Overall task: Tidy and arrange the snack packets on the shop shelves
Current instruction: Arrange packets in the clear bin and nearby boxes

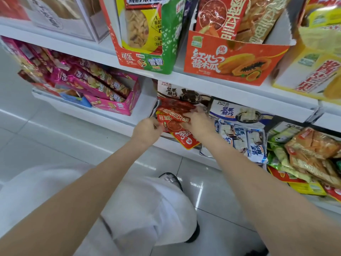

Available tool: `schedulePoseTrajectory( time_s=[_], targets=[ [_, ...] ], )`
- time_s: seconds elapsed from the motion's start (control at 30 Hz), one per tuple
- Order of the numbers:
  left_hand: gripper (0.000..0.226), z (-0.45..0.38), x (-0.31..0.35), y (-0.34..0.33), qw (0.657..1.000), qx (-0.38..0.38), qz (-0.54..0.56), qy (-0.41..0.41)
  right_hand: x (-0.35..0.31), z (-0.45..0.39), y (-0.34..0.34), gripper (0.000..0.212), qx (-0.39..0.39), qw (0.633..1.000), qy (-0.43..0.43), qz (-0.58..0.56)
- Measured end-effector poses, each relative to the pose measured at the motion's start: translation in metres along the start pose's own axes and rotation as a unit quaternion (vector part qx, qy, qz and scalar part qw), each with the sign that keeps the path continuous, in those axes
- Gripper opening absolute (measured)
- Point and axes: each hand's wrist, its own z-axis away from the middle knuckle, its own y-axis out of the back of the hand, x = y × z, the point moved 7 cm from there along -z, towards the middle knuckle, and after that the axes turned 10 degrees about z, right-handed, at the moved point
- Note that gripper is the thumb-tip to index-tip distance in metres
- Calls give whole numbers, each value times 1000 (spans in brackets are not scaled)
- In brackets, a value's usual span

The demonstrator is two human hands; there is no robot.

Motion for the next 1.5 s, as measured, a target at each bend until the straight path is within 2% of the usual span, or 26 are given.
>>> schedulePoseTrajectory(
  time_s=[0.07, 0.1, 0.17, 0.23, 0.37, 0.5, 0.63, 0.73, 0.8, 0.9, 1.0, 1.1, 1.23, 1.33, 1.37, 1.43, 1.5],
  targets=[
    [14, 4, -12, -8, 977, 2, 183, 112, 3, 8, 8, 27, 66, 996, 11, -67],
    [15, 3, -15, -10, 964, 10, 226, 139, 6, 16, 13, 24, 101, 989, 18, -108],
    [12, -2, -19, -5, 955, 46, 252, 153, 17, 35, 26, 21, 169, 969, 15, -180],
    [10, -9, -25, 2, 954, 76, 248, 152, 37, 53, 34, 18, 195, 946, -24, -257],
    [7, -11, -18, 14, 988, 106, 80, 72, 75, 82, 27, 16, 140, 865, -113, -468],
    [17, -12, -8, 12, 966, 149, 183, 103, 96, 94, 21, 2, 159, 829, -215, -491],
    [18, -19, 2, 3, 938, 190, 259, 131, 107, 95, 12, 28, 164, 784, -299, -520],
    [24, -22, 14, -6, 934, 165, 292, 121, 96, 97, 9, 52, 68, 729, -258, -631],
    [20, -12, 26, -8, 939, 115, 308, 103, 94, 104, 13, 50, 26, 754, -230, -615],
    [12, 15, 50, 7, 972, 57, 225, 26, 107, 121, 25, 48, 42, 783, -219, -580],
    [10, 47, 80, 22, 981, -16, 187, -37, 120, 140, 46, 43, 71, 785, -192, -585],
    [12, 68, 113, 20, 973, -138, 182, -38, 119, 159, 74, 35, 66, 775, -133, -615],
    [11, 77, 162, 7, 964, -217, 123, -88, 111, 174, 119, 61, 78, 734, -60, -672],
    [16, 80, 194, -7, 953, -256, 114, -118, 96, 176, 143, 26, 53, 727, -45, -683],
    [15, 81, 203, -9, 946, -270, 140, -114, 90, 175, 149, 23, 55, 735, -48, -674],
    [11, 86, 225, -10, 930, -288, 196, -116, 86, 171, 163, 21, 93, 753, -56, -649],
    [13, 83, 246, -2, 918, -267, 263, -129, 87, 169, 182, 12, 164, 760, -75, -624]
  ],
)
